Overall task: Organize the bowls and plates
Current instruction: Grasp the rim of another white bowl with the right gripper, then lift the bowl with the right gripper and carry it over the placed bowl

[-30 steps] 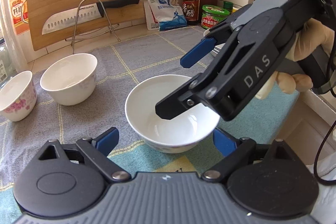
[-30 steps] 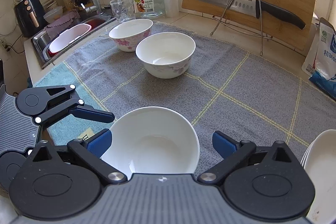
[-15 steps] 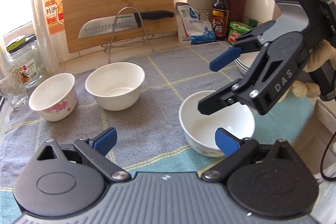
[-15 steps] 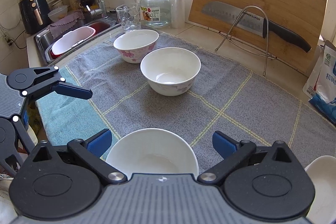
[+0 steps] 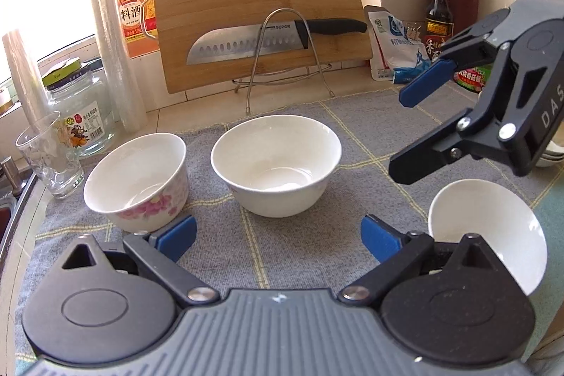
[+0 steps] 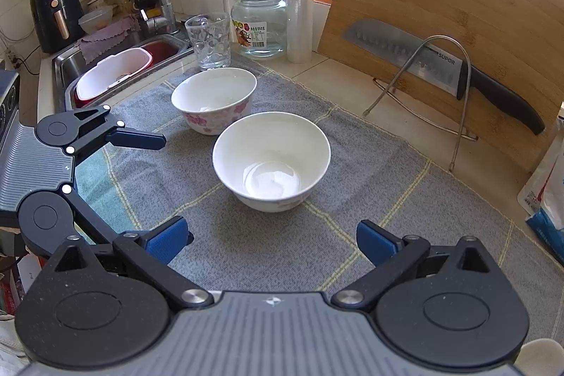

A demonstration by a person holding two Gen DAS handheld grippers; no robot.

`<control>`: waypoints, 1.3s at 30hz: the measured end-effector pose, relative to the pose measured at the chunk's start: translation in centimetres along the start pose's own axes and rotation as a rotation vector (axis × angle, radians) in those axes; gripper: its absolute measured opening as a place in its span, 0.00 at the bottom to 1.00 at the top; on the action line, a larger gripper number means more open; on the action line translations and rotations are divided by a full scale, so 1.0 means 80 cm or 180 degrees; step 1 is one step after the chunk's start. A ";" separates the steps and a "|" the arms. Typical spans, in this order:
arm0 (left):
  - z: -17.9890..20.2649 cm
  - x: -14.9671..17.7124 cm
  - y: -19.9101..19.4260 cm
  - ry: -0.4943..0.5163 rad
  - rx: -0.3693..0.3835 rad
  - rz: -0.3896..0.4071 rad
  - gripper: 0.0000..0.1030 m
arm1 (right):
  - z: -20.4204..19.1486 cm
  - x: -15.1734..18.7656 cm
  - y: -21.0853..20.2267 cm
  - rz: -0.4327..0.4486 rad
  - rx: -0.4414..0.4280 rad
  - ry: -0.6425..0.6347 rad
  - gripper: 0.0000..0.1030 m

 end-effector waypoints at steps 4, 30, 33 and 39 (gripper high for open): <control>-0.004 -0.006 0.014 -0.0007 0.0010 -0.0010 0.96 | 0.003 -0.014 0.021 -0.0037 -0.0043 -0.0016 1.00; -0.016 -0.027 0.063 0.0004 0.0136 -0.0056 0.83 | 0.030 -0.057 0.112 -0.0299 -0.0273 0.0049 0.71; -0.017 -0.026 0.064 0.0003 0.0160 -0.0051 0.83 | 0.033 -0.057 0.115 -0.0315 -0.0284 0.0067 0.69; -0.017 -0.027 0.066 0.0058 0.0174 -0.0049 0.83 | 0.032 -0.059 0.120 -0.0345 -0.0329 0.0078 0.62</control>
Point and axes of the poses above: each gripper's, at about its wrist camera, not at the fingertips, and y roughly the way its jaws point, z to its right, x to its underside, the point moved 9 cm from there along y, roughly the way its jaws point, and after that the axes turned 3 degrees about x, right-handed, at the moved point
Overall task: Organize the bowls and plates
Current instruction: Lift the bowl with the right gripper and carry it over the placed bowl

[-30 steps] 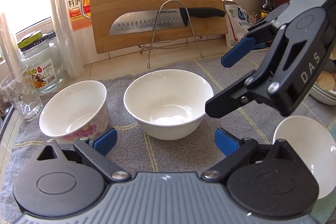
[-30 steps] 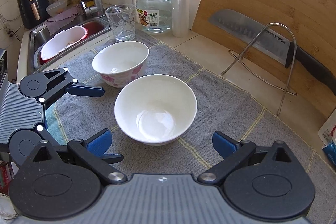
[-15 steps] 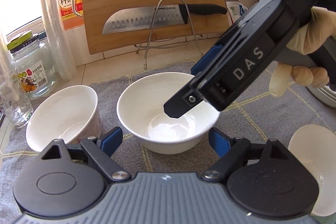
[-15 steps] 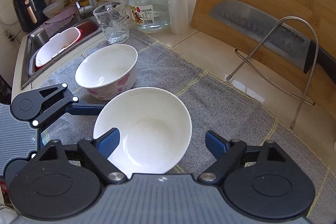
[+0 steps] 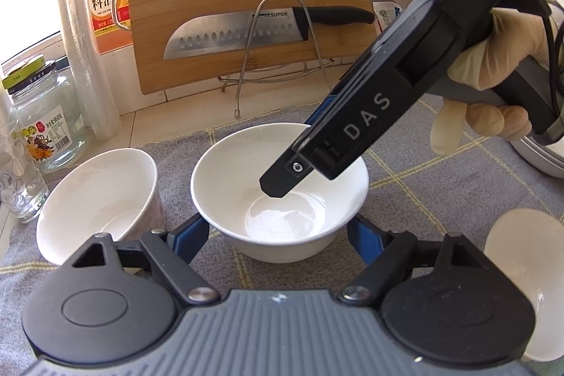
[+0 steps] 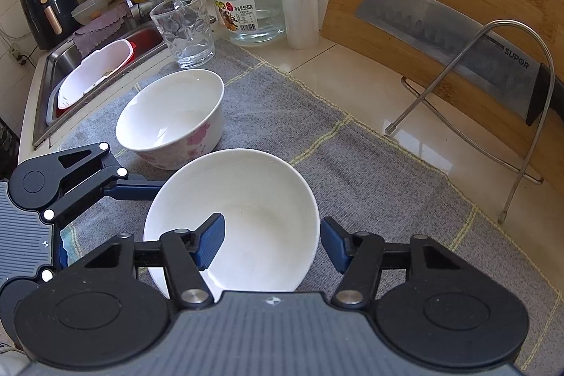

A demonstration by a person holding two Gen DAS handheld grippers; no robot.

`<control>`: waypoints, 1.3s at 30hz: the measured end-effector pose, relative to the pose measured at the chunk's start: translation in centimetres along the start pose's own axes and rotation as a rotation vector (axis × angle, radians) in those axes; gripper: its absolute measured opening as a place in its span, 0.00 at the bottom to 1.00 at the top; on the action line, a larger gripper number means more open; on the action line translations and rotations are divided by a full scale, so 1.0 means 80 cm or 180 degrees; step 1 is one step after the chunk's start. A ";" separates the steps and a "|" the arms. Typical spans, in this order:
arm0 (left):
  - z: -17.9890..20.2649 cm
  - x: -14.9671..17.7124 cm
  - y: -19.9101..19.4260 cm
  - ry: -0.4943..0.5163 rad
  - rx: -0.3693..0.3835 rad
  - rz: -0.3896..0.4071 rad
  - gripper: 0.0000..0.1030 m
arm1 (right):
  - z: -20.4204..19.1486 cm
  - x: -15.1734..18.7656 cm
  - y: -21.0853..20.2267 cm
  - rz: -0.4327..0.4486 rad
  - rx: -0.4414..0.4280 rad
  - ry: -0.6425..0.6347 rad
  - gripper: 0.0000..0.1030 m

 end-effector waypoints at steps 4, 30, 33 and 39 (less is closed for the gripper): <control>0.000 0.000 0.000 0.0006 0.0013 -0.0001 0.83 | -0.003 0.000 0.001 -0.0015 0.0012 -0.0035 0.62; 0.025 -0.007 -0.051 0.0062 0.0033 -0.0030 0.82 | -0.037 0.009 -0.058 0.0070 0.0025 -0.0168 0.62; 0.031 -0.006 -0.063 0.0074 0.0047 -0.0008 0.83 | -0.045 0.014 -0.071 0.0092 0.0016 -0.0193 0.62; 0.050 -0.003 -0.091 0.0105 0.0066 0.0043 0.83 | -0.058 0.029 -0.093 0.0116 -0.0003 -0.0185 0.63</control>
Point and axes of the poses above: each gripper's, at about its wrist camera, not at the fingertips, and y roughly the way its jaws point, z to its right, x to its underside, the point moved 9 cm from there along y, roughly the way its jaws point, and after that the axes turned 3 degrees about x, right-handed, at the moved point
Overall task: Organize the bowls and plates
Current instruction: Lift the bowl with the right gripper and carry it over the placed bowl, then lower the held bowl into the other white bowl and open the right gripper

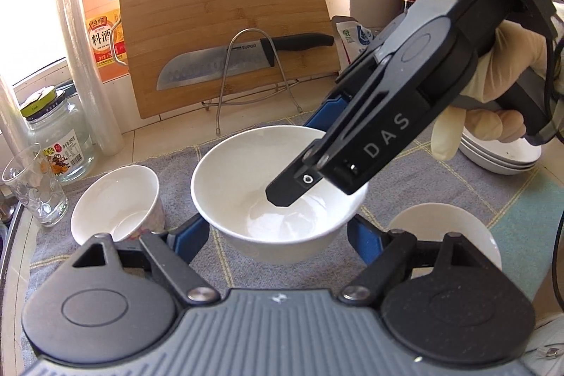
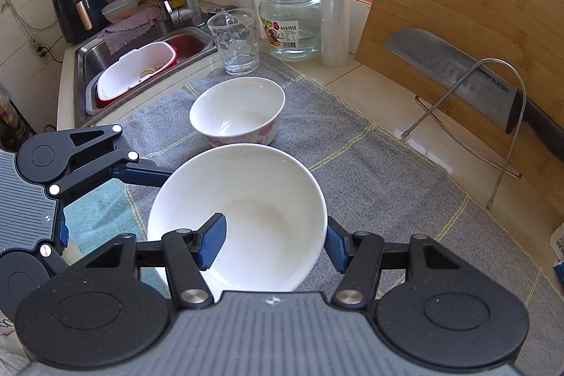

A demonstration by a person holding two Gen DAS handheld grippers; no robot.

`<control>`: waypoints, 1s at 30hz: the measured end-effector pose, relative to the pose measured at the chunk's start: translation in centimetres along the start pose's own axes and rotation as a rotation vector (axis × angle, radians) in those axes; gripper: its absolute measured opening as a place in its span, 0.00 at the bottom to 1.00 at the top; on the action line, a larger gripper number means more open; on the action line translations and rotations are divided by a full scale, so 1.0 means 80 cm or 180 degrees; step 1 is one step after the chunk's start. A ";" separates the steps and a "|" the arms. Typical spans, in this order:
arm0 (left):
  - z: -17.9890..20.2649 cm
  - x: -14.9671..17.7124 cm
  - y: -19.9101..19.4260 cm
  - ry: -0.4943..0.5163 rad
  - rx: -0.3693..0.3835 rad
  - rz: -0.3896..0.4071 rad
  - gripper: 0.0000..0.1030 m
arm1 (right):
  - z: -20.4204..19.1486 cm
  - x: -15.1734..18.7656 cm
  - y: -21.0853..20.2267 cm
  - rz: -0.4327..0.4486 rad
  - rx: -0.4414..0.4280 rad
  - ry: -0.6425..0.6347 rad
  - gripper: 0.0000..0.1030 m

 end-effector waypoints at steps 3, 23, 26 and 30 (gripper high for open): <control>0.012 0.003 -0.011 -0.0003 0.0032 0.0011 0.83 | -0.008 0.011 -0.011 0.0003 -0.0005 0.0009 0.63; 0.086 0.018 -0.041 0.0065 0.0384 -0.0015 0.83 | -0.022 0.082 -0.087 0.0056 0.0062 0.0225 0.65; 0.098 0.020 -0.041 0.0097 0.0446 -0.0034 0.83 | -0.019 0.094 -0.092 0.0041 0.0093 0.0271 0.65; 0.111 0.023 -0.037 0.0142 0.0518 -0.0074 0.83 | -0.016 0.110 -0.097 0.0016 0.0129 0.0339 0.65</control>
Point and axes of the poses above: each gripper's, at about its wrist camera, not at the fingertips, and y roughly the way its jaws point, z to its right, x to its underside, the point moved 9 cm from there along y, roughly the way its jaws point, and after that the axes turned 3 degrees about x, right-handed, at the moved point
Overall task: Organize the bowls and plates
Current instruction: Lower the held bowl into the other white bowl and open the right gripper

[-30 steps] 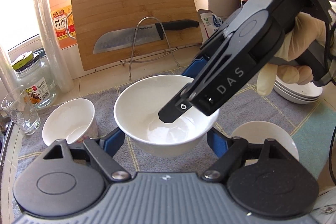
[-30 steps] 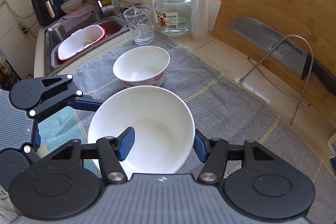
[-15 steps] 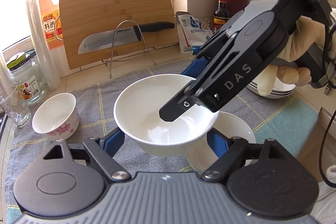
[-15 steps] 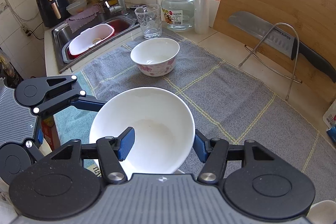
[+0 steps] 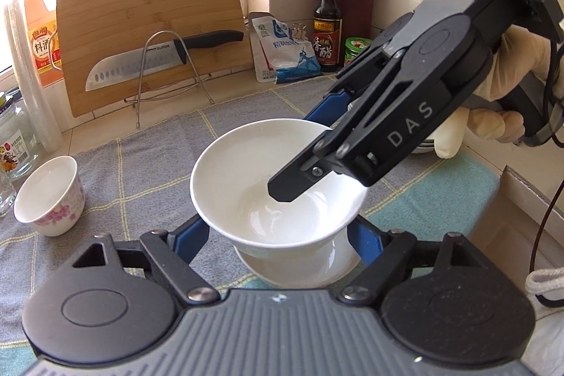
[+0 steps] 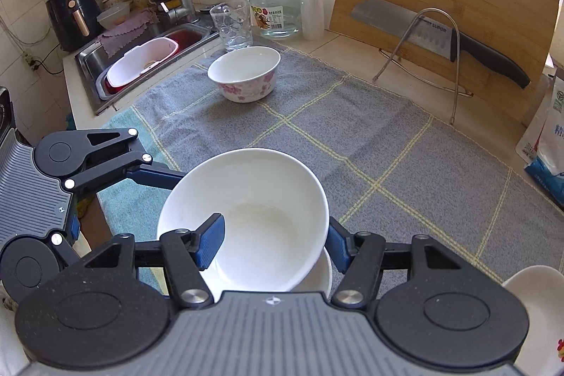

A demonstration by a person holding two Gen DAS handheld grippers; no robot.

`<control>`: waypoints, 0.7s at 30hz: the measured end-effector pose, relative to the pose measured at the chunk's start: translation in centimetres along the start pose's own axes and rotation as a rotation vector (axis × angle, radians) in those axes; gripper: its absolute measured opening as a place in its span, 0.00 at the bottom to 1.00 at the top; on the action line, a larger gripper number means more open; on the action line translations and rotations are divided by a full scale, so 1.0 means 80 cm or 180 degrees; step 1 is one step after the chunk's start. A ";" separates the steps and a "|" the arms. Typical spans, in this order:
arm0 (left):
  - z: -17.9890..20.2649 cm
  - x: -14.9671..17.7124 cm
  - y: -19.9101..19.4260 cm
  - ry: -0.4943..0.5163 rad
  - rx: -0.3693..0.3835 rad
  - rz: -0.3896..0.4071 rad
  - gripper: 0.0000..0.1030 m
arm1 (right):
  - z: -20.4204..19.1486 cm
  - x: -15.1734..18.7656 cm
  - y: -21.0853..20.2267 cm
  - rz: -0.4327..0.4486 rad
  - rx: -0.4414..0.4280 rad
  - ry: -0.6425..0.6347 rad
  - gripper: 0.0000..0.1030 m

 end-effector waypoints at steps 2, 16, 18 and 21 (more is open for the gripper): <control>0.006 0.001 0.002 0.0025 0.0023 -0.0013 0.83 | 0.002 0.007 -0.001 -0.0014 0.0013 0.0014 0.65; 0.016 0.011 0.014 0.0060 0.0075 -0.0146 0.82 | 0.006 0.029 0.010 -0.0104 0.0015 0.0100 0.66; 0.016 0.011 0.015 0.0063 0.0074 -0.0158 0.83 | 0.007 0.031 0.013 -0.0119 0.0012 0.0106 0.66; 0.016 0.013 0.016 0.0051 0.0075 -0.0179 0.83 | 0.007 0.031 0.016 -0.0132 -0.0004 0.0104 0.67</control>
Point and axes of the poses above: each gripper's, at about its wrist camera, not at the fingertips, and y roughly the way its jaws point, z to its right, x to its underside, the point moved 9 cm from there along y, roughly the way its jaws point, and after that the axes turned 3 degrees about x, right-handed, at the moved point
